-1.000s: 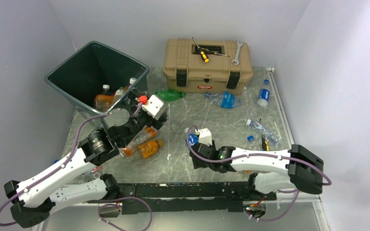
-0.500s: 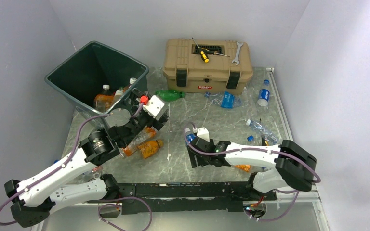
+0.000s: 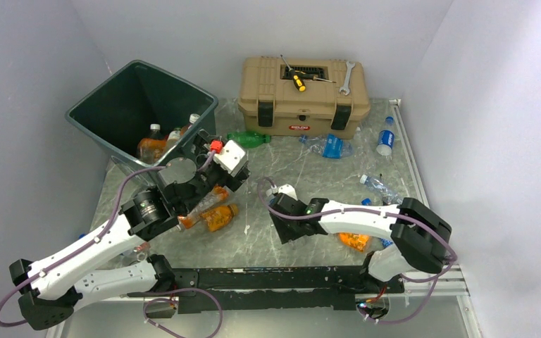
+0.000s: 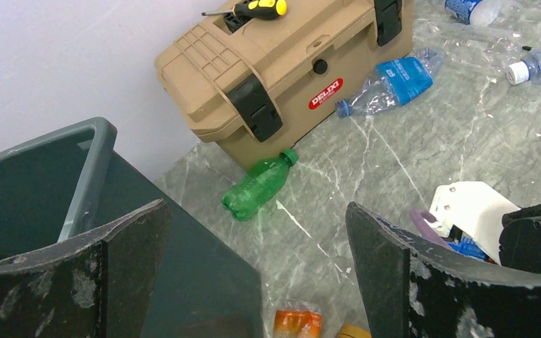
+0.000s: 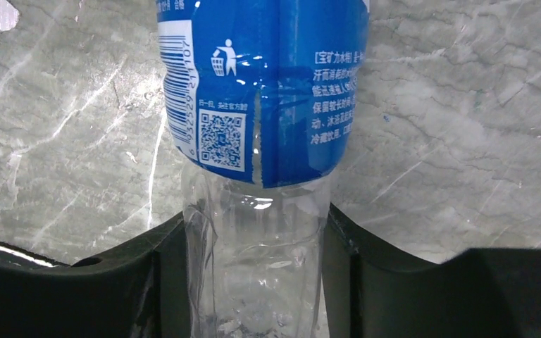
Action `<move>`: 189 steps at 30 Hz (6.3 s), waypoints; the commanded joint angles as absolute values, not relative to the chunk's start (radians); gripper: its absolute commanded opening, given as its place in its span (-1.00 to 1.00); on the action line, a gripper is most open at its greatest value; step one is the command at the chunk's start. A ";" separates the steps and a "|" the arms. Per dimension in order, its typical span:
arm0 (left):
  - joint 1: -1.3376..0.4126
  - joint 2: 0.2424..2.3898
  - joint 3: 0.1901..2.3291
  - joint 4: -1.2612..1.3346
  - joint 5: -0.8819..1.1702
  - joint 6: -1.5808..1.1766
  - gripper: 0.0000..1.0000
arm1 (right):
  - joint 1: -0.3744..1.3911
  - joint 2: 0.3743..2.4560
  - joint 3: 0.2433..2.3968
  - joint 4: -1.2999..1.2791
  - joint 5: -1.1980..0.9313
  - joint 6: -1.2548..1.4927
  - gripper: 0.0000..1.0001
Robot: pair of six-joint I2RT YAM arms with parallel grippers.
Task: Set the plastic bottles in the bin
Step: Pick up the plastic bottle from the corner of the board, then place the plastic bottle in the trash bin, then pick up the plastic bottle at the center of the board.
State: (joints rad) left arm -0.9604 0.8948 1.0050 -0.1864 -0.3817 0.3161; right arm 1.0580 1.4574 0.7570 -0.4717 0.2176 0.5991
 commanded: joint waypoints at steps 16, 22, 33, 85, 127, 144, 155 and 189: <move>-0.968 0.903 1.136 -0.066 -0.247 -0.077 0.98 | 1.058 0.550 0.360 0.284 0.233 0.485 -0.17; -0.968 1.057 1.344 -0.214 -0.027 -0.279 0.98 | 1.058 0.462 0.332 0.397 0.149 0.431 -0.18; -0.963 1.208 1.413 -0.109 0.277 -0.401 0.98 | 1.058 0.441 0.317 0.511 0.068 0.391 -0.18; -0.784 1.265 2.036 -0.492 -0.579 0.395 -1.00 | 1.058 0.440 0.541 -0.018 0.130 0.401 0.99; 0.142 1.383 1.443 -0.316 -0.198 -0.289 -1.00 | 1.058 0.403 0.456 -0.026 0.127 0.437 0.99; 0.137 1.196 1.590 -0.426 -0.015 -0.350 0.99 | 1.058 0.414 0.503 -0.092 0.166 0.448 0.99; -0.157 1.159 1.694 -0.499 0.361 -0.160 0.99 | 1.057 0.605 0.608 -0.185 0.357 0.429 0.99; -0.405 0.596 0.900 0.060 0.331 0.053 0.99 | 1.179 1.763 1.089 0.216 0.214 0.200 0.99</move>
